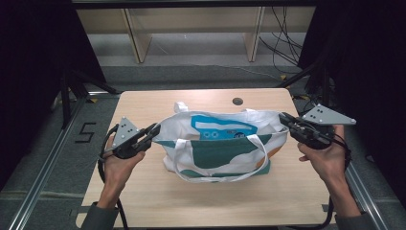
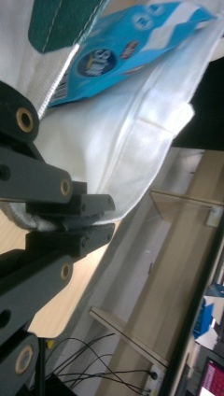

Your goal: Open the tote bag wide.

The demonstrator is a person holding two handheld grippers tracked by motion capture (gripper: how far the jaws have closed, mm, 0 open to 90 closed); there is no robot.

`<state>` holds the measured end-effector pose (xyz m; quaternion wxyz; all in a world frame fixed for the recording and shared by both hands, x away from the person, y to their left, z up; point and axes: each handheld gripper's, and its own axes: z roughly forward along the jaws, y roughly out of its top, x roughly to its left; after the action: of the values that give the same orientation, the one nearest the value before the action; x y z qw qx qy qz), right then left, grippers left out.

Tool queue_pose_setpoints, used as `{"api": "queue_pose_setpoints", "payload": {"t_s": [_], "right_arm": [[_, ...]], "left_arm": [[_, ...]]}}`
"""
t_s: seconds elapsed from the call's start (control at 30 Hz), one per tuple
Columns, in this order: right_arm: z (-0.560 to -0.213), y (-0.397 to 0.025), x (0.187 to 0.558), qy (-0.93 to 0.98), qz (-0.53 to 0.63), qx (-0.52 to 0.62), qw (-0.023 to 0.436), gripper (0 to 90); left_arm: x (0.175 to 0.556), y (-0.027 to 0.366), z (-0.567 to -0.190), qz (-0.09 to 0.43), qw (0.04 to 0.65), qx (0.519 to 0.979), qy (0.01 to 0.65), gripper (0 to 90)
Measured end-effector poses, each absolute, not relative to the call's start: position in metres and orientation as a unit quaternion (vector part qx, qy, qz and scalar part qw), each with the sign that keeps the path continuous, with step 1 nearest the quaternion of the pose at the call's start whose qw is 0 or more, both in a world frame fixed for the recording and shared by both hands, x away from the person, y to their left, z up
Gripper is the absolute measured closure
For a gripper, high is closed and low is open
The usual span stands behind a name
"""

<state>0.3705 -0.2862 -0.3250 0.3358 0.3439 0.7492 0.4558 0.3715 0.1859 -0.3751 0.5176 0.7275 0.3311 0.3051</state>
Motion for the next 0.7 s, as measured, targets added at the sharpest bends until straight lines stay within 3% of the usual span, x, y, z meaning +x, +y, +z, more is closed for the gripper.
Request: {"api": "queue_pose_setpoints", "payload": {"t_s": [0.7], "right_arm": [[-0.407, -0.292, 0.386, 0.757, 0.430, 0.386, 0.306, 85.3]], "left_arm": [[0.407, 0.161, -0.458, 0.249, 0.436, 0.793, 0.345, 83.0]]}}
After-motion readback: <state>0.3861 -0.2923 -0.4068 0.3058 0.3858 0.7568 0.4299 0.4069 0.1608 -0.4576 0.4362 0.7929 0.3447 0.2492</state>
